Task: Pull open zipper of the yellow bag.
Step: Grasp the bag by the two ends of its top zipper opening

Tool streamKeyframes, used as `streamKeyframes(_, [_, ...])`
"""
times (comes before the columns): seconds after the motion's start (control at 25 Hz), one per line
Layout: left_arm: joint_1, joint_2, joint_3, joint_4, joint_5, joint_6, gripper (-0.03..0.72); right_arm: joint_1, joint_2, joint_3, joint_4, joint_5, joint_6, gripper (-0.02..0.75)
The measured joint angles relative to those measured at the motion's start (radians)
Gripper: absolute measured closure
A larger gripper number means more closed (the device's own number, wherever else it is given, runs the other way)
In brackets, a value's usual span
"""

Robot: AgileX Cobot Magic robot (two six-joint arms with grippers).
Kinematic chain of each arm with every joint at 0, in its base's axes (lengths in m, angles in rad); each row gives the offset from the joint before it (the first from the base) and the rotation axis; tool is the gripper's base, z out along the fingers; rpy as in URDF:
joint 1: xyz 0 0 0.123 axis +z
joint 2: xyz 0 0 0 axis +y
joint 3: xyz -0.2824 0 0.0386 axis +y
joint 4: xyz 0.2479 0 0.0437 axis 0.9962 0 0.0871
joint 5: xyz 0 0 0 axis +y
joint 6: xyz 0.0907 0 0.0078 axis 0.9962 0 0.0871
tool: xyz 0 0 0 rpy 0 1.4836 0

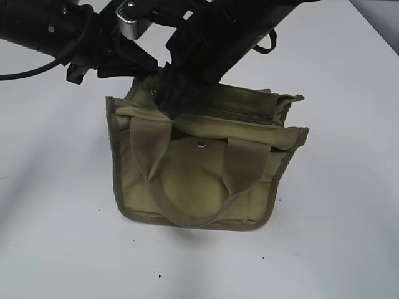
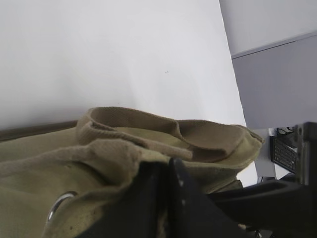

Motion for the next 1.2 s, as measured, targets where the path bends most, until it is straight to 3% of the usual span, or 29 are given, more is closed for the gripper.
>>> streamKeyframes(0.2, [0.0,0.003,0.0,0.0,0.004,0.0,0.673,0.0,0.018,-0.004,-0.014,0.023,0.001,0.657])
streamKeyframes(0.32, [0.0,0.005,0.0,0.0,0.011,0.0,0.674,0.0,0.019,-0.006,-0.022,0.04,0.001,0.675])
streamKeyframes(0.4, [0.0,0.005,0.0,-0.001,0.012,0.002,0.674,0.0,0.019,-0.008,-0.034,0.062,0.004,0.734])
streamKeyframes(0.68, [0.0,0.005,-0.001,-0.017,0.031,0.003,0.674,-0.052,-0.027,-0.011,-0.133,0.215,0.167,0.736])
streamKeyframes(0.96, [0.001,0.002,-0.006,-0.029,0.032,0.003,0.675,-0.245,-0.127,-0.01,-0.149,0.488,0.304,0.736])
streamKeyframes(1.2, [0.003,0.001,-0.006,-0.026,0.032,0.003,0.675,-0.353,-0.167,0.008,-0.125,0.539,0.355,0.736])
